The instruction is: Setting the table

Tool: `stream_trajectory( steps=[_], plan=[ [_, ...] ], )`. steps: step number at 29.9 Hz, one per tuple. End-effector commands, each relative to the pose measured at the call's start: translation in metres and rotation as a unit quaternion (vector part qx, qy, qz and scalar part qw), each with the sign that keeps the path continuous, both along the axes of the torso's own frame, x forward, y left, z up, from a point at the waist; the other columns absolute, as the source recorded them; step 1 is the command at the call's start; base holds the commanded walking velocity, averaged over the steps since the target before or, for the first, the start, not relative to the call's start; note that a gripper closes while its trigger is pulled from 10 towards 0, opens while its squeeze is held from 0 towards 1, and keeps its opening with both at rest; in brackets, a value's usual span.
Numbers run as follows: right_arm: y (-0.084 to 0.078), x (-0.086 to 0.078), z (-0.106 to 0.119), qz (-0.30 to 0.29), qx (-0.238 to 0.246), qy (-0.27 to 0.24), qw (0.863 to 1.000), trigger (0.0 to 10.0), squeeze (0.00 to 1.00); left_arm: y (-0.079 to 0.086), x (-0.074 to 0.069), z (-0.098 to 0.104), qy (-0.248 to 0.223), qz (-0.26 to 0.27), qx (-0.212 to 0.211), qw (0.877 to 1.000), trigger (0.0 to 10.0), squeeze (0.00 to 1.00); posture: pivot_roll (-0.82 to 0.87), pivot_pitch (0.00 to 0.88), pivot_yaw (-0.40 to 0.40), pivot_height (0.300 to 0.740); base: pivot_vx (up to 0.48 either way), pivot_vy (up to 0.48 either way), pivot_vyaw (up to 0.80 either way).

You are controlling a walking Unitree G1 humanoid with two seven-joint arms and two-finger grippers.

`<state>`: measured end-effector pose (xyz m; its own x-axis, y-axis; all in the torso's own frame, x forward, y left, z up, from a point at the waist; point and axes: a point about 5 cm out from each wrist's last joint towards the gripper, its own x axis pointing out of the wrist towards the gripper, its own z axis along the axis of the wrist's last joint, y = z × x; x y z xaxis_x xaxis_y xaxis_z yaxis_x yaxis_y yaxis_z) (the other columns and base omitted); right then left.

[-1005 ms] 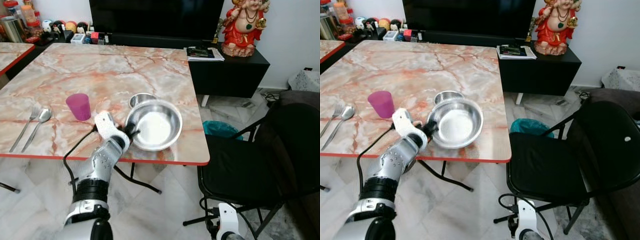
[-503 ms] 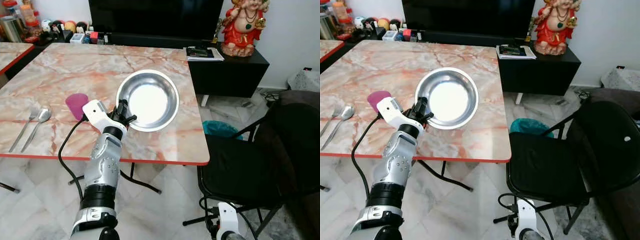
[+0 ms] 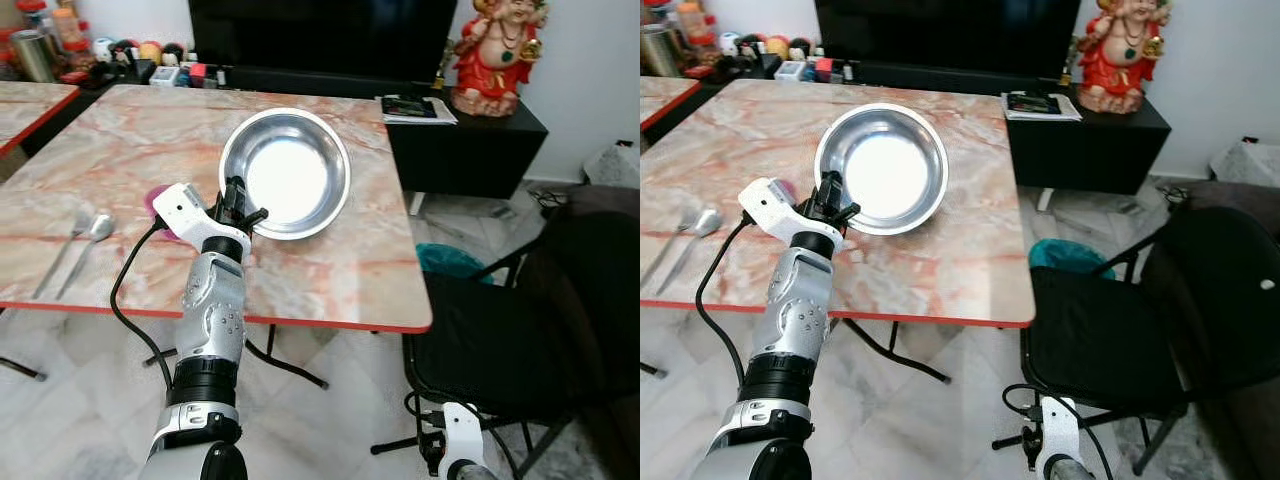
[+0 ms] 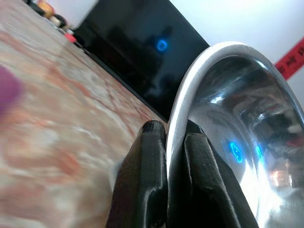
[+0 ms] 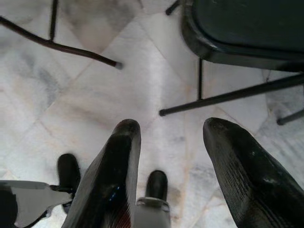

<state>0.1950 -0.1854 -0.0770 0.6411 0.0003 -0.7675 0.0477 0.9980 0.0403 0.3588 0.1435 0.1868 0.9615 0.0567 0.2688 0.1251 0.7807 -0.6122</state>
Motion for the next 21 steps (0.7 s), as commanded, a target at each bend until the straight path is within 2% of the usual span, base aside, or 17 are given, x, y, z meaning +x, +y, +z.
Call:
stream_trajectory(
  steps=[1,21],
  plan=[
    [0.001,0.003,0.002,-0.004,0.002,-0.008,1.000,10.0,0.00,0.005,0.002,0.009,-0.014,0.014,0.004,1.000,10.0,0.00,-0.02,0.000,-0.062,0.740,0.000,0.349,0.00],
    [0.005,0.002,0.001,-0.016,0.009,-0.009,1.000,10.0,0.00,0.011,0.003,0.027,-0.036,0.026,0.008,0.999,10.0,0.00,-0.02,0.000,-0.035,0.740,0.000,0.354,0.00]
  ],
)
